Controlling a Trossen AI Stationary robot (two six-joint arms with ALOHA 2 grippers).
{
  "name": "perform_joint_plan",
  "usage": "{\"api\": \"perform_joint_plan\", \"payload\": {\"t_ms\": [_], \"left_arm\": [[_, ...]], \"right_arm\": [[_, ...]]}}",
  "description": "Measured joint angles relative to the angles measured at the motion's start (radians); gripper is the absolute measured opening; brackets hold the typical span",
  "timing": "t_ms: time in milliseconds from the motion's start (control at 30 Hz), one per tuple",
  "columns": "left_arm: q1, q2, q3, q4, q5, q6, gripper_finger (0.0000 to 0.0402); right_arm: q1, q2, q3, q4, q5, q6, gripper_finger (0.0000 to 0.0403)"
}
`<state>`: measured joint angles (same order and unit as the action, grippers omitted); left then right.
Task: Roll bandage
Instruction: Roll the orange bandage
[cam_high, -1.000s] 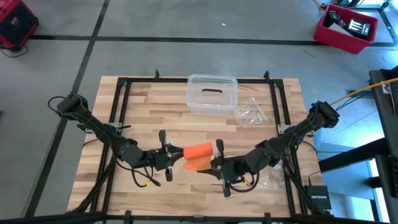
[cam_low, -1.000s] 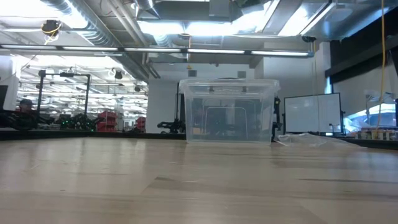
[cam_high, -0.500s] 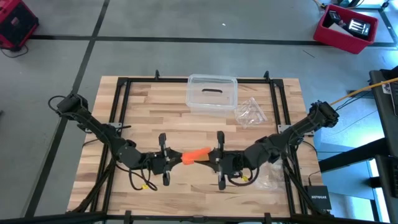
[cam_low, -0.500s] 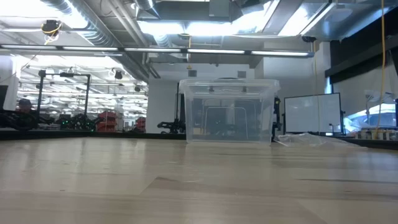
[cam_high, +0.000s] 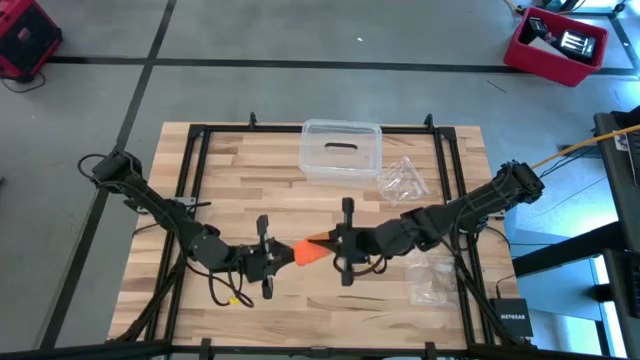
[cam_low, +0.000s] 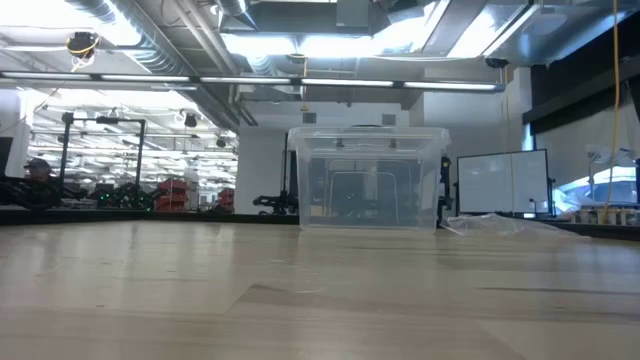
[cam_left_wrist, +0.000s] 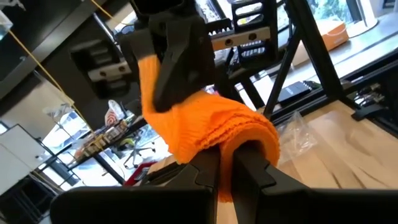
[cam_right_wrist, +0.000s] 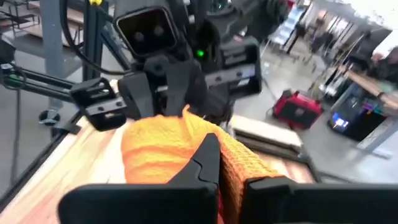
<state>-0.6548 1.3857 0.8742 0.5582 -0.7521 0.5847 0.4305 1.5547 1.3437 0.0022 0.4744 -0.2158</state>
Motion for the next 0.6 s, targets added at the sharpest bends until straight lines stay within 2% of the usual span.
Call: {"api": "perform_joint_plan", "payload": {"t_ms": [233, 367, 600], "left_arm": [[0.0, 0.0, 0.0, -0.017, -0.011, 0.03, 0.0015], [0.0, 0.0, 0.0, -0.037, -0.013, 0.03, 0.0015], [-0.001, 0.0, 0.0, -0.056, -0.019, 0.018, 0.0015]], "right_arm": [[0.002, -0.002, 0.001, -0.098, 0.001, 0.174, 0.0013], [0.002, -0.002, 0.001, -0.148, 0.003, 0.235, 0.0062], [0.002, -0.009, 0.0, -0.123, 0.05, 0.24, 0.0158]]}}
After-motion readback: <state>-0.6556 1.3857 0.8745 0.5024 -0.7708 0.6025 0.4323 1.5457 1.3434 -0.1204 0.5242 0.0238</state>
